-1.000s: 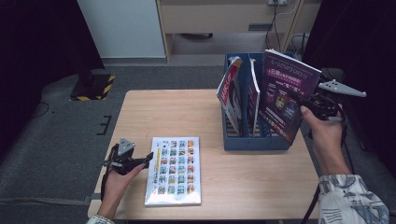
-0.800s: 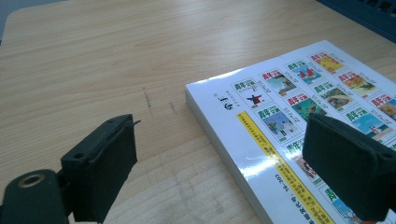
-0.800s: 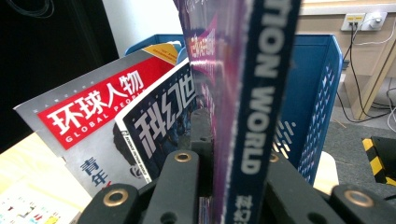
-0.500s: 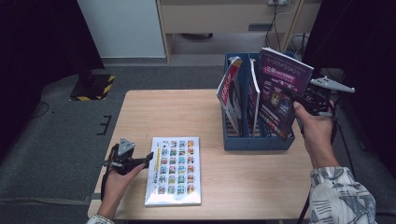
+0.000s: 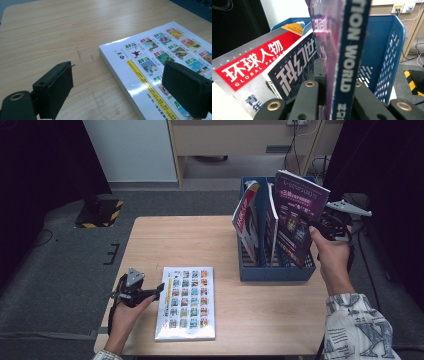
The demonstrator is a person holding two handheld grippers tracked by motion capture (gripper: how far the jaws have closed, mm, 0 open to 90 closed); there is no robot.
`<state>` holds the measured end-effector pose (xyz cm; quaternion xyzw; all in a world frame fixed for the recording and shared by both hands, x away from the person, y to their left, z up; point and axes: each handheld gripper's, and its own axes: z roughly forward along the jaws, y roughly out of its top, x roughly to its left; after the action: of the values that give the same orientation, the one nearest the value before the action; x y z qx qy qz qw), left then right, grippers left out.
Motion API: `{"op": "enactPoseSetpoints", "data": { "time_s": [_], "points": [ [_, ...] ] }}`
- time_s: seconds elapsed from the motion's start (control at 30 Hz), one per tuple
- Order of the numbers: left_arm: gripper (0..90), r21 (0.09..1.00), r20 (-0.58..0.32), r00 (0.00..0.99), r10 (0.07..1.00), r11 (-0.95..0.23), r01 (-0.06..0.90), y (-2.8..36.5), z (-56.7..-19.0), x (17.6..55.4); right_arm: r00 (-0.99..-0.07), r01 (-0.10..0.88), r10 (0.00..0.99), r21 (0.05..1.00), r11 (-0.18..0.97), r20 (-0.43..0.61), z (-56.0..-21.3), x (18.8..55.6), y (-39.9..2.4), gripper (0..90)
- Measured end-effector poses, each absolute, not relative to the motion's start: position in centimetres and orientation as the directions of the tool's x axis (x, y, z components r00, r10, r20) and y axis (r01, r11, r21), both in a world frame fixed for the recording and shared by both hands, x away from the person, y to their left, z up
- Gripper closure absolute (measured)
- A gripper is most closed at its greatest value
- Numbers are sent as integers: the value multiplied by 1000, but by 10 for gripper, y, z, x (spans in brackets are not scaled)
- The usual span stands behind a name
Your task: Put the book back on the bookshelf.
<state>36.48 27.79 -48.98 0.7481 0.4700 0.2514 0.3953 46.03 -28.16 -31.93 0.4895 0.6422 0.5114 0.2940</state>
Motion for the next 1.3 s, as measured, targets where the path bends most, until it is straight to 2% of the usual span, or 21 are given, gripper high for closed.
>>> {"op": "enactPoseSetpoints", "data": {
  "time_s": [1.3],
  "points": [
    [96,825,12,435,900,-254,504,277,-491,365,-309,336,943,942,-14,124,-337,490,-265,844]
  ]
}}
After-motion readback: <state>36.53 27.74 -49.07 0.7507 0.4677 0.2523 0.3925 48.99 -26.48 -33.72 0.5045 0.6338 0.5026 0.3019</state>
